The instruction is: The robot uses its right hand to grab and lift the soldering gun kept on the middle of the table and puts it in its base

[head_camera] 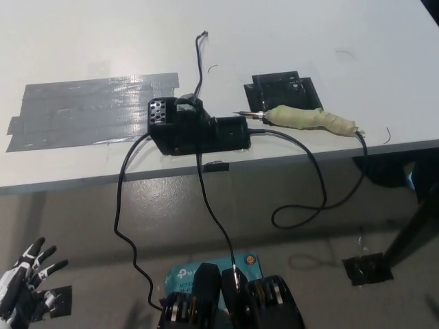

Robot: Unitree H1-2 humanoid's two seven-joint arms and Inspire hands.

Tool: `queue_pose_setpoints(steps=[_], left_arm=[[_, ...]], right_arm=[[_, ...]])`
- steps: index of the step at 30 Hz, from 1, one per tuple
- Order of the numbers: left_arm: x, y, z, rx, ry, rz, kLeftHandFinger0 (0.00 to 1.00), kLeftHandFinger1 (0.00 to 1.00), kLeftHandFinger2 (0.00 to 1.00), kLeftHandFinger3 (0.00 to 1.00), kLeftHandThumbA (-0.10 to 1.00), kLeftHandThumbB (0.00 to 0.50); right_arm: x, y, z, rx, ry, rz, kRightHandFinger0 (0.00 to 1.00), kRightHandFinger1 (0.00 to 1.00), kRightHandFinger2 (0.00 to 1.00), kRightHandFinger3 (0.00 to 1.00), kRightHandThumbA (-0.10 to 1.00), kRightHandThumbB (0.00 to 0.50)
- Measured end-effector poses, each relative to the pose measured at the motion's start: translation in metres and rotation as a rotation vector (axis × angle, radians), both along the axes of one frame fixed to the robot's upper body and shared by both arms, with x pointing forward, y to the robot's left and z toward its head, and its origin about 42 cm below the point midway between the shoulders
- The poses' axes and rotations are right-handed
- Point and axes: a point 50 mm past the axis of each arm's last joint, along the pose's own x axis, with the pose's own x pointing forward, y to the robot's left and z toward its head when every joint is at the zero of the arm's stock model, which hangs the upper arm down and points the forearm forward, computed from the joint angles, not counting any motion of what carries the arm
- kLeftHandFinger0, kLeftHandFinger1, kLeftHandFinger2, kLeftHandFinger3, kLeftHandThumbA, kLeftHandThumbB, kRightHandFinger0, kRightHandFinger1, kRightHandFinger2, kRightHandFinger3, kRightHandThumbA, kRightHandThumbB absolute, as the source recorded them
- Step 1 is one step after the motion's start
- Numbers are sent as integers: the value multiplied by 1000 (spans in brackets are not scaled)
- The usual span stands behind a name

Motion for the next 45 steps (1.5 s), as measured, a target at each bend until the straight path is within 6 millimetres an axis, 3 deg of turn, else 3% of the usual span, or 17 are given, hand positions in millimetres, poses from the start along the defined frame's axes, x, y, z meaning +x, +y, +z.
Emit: queue_pose_setpoints(steps=[4,5,6,11,14,15,18,22,25,27,28,31,34,35,37,43,45], left_arm=[[0,0,0,-1,2,-1,778,862,1000,1000,776,92],[0,-1,0,-2,3,-2,779,873,1000,1000,788,72],[0,-1,0,-1,3,-3,769,867,1000,1000,792,74],[1,-3,1,-2,0,-14,773,882,1000,1000,797,88],[1,-4,1,-4,-4,-26,768,857,1000,1000,778,116],[1,-4,2,-4,-8,-29,759,847,1000,1000,777,101],[1,-5,4,-3,-15,-35,778,872,1000,1000,798,70],[0,-5,6,-1,-20,-40,776,879,1000,1000,793,77],[1,-6,8,0,-24,-45,805,908,1000,1000,809,76],[1,-7,8,0,-25,-50,809,912,1000,1000,797,76],[1,-7,7,0,-24,-50,794,899,1000,1000,802,73],[1,-8,8,-1,-26,-54,759,868,1000,1000,800,89],[1,-8,8,-1,-26,-62,770,869,1000,1000,826,86],[1,-9,8,1,-25,-66,771,876,1000,1000,830,81],[1,-10,7,4,-23,-71,760,875,1000,1000,841,86],[2,-9,9,23,-19,-89,776,891,1000,1000,830,73],[2,-8,9,26,-19,-95,781,898,1000,1000,825,91]], right_arm=[[36,19,48,-88,-120,36,1000,1000,1000,1000,698,351],[48,28,64,-121,-161,47,1000,1000,1000,1000,717,362],[56,34,73,-141,-181,58,1000,1000,1000,1000,747,393],[99,77,122,-260,-261,124,1000,1000,1000,1000,706,429],[125,95,140,-334,-257,137,1000,1000,1000,1000,704,429],[135,99,144,-361,-246,134,1000,1000,1000,1000,673,408],[159,110,151,-440,-205,136,1000,1000,1000,1000,671,423],[182,120,147,-527,-118,147,1000,1000,1000,1000,617,399],[194,125,134,-563,-30,170,1000,1000,1000,1000,543,414],[200,127,127,-572,14,179,1000,1000,1000,1000,578,436],[204,129,122,-579,43,184,1000,1000,1000,1000,525,444],[213,139,108,-583,110,202,1000,1000,1000,1000,547,424],[216,153,94,-576,153,233,1000,1000,1000,1000,566,440],[217,158,91,-573,164,242,1000,1000,1000,1000,574,413],[217,166,86,-579,178,261,1000,1000,1000,1000,490,365],[213,179,72,-576,221,297,1000,1000,1000,1000,489,347],[212,179,65,-587,241,301,1000,1000,1000,1000,483,341]])
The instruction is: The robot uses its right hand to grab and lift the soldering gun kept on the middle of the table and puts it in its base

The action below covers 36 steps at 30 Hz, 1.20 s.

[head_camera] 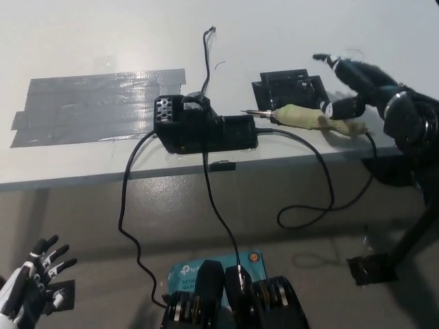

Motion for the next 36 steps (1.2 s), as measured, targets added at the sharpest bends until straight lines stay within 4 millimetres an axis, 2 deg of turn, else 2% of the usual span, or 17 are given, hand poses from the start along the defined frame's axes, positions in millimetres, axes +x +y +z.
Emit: queue_pose_setpoints(steps=[2,3,5,7,9,10,13,16,17,19,21,23,27,32,36], left_arm=[[0,1,1,2,0,-6,788,905,1000,1000,825,77],[0,1,1,3,-1,-9,794,906,1000,1000,827,77],[1,0,1,4,-1,-13,808,914,1000,1000,828,69],[1,-1,1,4,-2,-21,777,889,1000,1000,833,64],[2,-1,1,5,-3,-25,766,889,1000,1000,830,72],[2,-2,2,6,-3,-27,773,897,1000,1000,831,59],[3,-3,1,8,-1,-32,767,888,1000,1000,822,46],[3,-4,1,8,1,-37,765,892,1000,1000,815,44],[3,-5,1,8,1,-40,757,884,1000,1000,807,37],[3,-6,0,7,2,-43,744,873,1000,1000,799,61],[4,-7,0,7,3,-48,738,866,1000,1000,789,78],[4,-7,0,7,3,-49,730,849,1000,1000,784,88],[4,-8,0,7,3,-53,719,844,1000,1000,792,95],[5,-10,0,13,4,-59,725,850,1000,1000,843,77],[6,-12,0,19,5,-68,733,856,1000,1000,875,84]], right_arm=[[-1,0,-7,-17,18,-2,1000,1000,1000,1000,527,352],[-1,0,-11,-25,28,-4,1000,1000,1000,1000,493,318],[-2,0,-18,-80,43,-2,1000,1000,1000,1000,476,324],[-3,-1,-31,-180,65,7,1000,1000,1000,1000,452,324],[-3,-4,-41,-254,78,13,1000,1000,1000,1000,468,318],[-4,-5,-45,-291,82,19,1000,1000,1000,1000,492,308],[-4,-10,-52,-354,87,26,1000,1000,1000,1000,458,307],[-3,-10,-53,-379,80,35,1000,1000,1000,1000,431,269],[-3,-9,-53,-390,75,41,1000,1000,1000,1000,418,273],[-3,-8,-53,-405,68,51,1000,1000,1000,1000,435,265],[-3,-6,-53,-419,62,57,1000,1000,1000,1000,460,262],[-3,-3,-53,-424,59,60,1000,1000,1000,1000,419,277],[0,7,-53,-421,59,65,1000,1000,1000,1000,456,283],[4,18,-49,-386,54,64,1000,1000,1000,1000,450,279],[6,19,-47,-354,56,50,1000,1000,1000,1000,419,281]])
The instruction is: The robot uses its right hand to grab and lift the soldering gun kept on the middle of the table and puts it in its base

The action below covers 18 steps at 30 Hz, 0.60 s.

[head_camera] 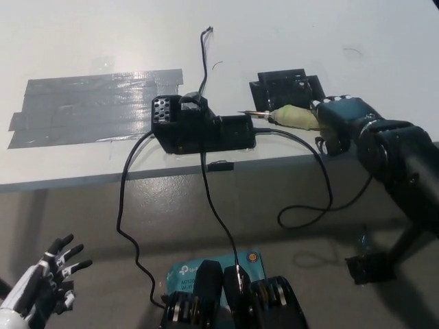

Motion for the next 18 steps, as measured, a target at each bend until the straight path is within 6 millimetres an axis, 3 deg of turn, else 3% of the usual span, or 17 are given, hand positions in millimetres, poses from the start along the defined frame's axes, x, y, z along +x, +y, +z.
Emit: queue_pose_setpoints(steps=[5,9,10,12,13,18], left_arm=[[2,-2,1,3,-3,-7,738,857,1000,1000,912,127],[5,-3,2,5,-9,-12,744,864,1000,1000,931,127],[5,-4,3,6,-10,-13,742,867,1000,1000,934,127],[5,-4,2,7,-10,-14,750,875,1000,1000,948,126],[5,-4,2,7,-9,-15,703,825,1000,1000,945,138],[5,-6,0,14,-1,-23,705,827,1000,1000,963,160]], right_arm=[[3,-4,-5,22,20,-30,1000,1000,1000,1000,395,297],[5,-6,-17,42,43,-58,1000,1000,1000,1000,359,310],[5,-5,-17,46,42,-60,1000,1000,1000,1000,409,286],[7,-6,-21,52,55,-74,1000,1000,1000,1000,454,303],[7,-6,-22,54,60,-79,1000,1000,1000,1000,477,306],[9,-8,-24,54,70,-93,1000,1000,1000,1000,426,305]])
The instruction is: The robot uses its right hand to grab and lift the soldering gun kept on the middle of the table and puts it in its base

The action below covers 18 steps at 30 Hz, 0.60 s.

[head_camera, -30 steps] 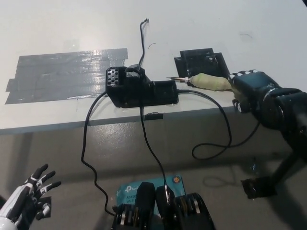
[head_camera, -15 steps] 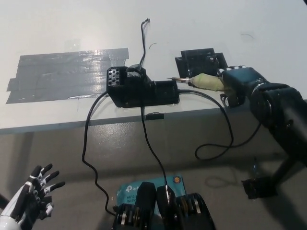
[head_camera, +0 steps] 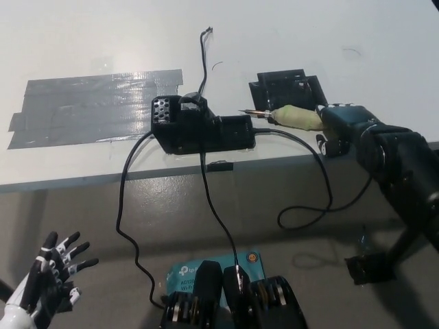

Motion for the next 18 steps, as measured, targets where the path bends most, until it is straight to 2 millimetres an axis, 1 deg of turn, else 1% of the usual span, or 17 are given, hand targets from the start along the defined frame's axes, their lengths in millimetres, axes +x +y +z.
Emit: queue_pose_setpoints(steps=[1,2,5,6,7,8,9,10,11,12,13,14,15,16,17,18], left_arm=[[0,-1,0,3,1,-4,702,824,1000,1000,964,160],[0,-1,0,4,3,-6,745,874,1000,1000,1000,162],[1,-3,-2,13,8,-22,734,853,1000,1000,1000,171],[1,-3,-2,15,10,-28,726,846,1000,1000,1000,170],[1,-4,-3,16,11,-32,717,831,1000,1000,1000,168],[2,-4,-3,17,10,-35,712,821,1000,1000,1000,173],[2,-5,-3,17,9,-38,716,826,1000,1000,1000,175],[2,-6,-3,18,8,-42,718,827,1000,1000,1000,186],[2,-6,-3,19,6,-45,717,826,1000,1000,1000,189],[2,-7,-3,20,5,-48,735,853,1000,1000,1000,197],[2,-7,-3,22,4,-51,740,854,1000,1000,1000,234],[2,-7,-3,22,3,-53,743,854,1000,1000,1000,239],[2,-7,-3,22,2,-55,746,843,1000,1000,1000,253],[2,-7,-3,23,2,-58,749,848,1000,1000,1000,246],[2,-7,-3,23,2,-59,750,850,1000,1000,1000,246],[2,-7,-2,24,2,-60,750,872,1000,1000,1000,253]], right_arm=[[0,0,0,1,1,-1,1000,1000,1000,1000,419,303],[0,0,0,4,2,-2,1000,1000,1000,1000,397,290],[0,-1,1,25,11,-8,1000,1000,1000,1000,418,285],[0,-1,1,30,13,-9,1000,996,1000,1000,339,294],[1,-1,0,46,19,-15,878,862,948,1000,343,294],[1,-2,0,59,23,-21,743,803,963,1000,371,313],[1,-1,-1,65,25,-23,750,859,1000,1000,380,306],[2,0,0,69,19,-23,609,707,1000,1000,358,307],[3,0,1,69,14,-23,513,615,957,1000,347,304],[3,0,3,70,8,-23,452,547,930,1000,254,323],[3,0,4,76,2,-28,341,460,971,1000,211,350],[4,-1,6,85,-2,-36,293,424,988,1000,204,357],[4,-1,7,99,-2,-52,268,424,1000,1000,165,387],[4,-1,8,110,0,-66,230,421,1000,1000,145,391],[4,-1,8,113,5,-75,226,419,1000,1000,144,392],[4,-1,10,115,8,-85,211,398,1000,1000,111,408]])
